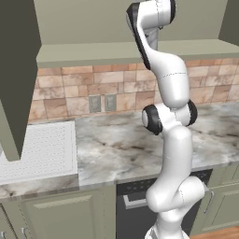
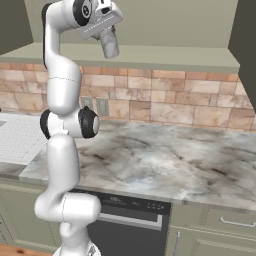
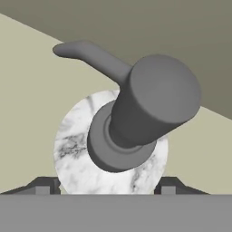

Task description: Pick up the dish brush and soap dispenser from the sink, and place them back in the cabinet, and close the cabinet doors.

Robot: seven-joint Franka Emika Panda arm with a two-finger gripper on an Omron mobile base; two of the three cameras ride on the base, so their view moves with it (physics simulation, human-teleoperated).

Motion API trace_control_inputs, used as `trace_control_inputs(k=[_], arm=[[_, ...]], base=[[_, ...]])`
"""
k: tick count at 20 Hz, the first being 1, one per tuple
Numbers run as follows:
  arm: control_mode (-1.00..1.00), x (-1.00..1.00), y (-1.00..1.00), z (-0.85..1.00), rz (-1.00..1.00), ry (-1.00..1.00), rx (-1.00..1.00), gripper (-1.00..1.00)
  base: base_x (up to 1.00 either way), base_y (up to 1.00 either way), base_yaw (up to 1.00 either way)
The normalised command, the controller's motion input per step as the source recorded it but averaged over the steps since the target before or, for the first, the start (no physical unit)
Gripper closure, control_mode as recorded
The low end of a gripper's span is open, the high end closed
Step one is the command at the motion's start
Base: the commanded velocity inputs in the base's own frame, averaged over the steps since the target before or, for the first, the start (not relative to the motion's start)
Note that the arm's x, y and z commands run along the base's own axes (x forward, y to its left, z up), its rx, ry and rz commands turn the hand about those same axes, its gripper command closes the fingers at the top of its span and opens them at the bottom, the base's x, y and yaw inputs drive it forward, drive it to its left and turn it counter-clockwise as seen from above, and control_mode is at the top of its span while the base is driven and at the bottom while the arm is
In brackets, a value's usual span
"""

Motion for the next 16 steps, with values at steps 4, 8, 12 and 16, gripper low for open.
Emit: trace_control_inputs(k=[4, 8, 12, 16], arm=[[-1.00, 0.08, 0.00, 0.00, 0.00, 0.06, 0.00, 1.00], [-1.00, 0.04, 0.00, 0.00, 0.00, 0.04, 0.00, -1.00], [-1.00, 0.01, 0.00, 0.00, 0.00, 0.03, 0.00, -1.00], [-1.00, 0.04, 0.00, 0.00, 0.00, 0.00, 0.00, -1.00]], base=[[0.00, 0.00, 0.00], [0.00, 0.00, 0.00], [0.00, 0.00, 0.00], [0.00, 0.00, 0.00]])
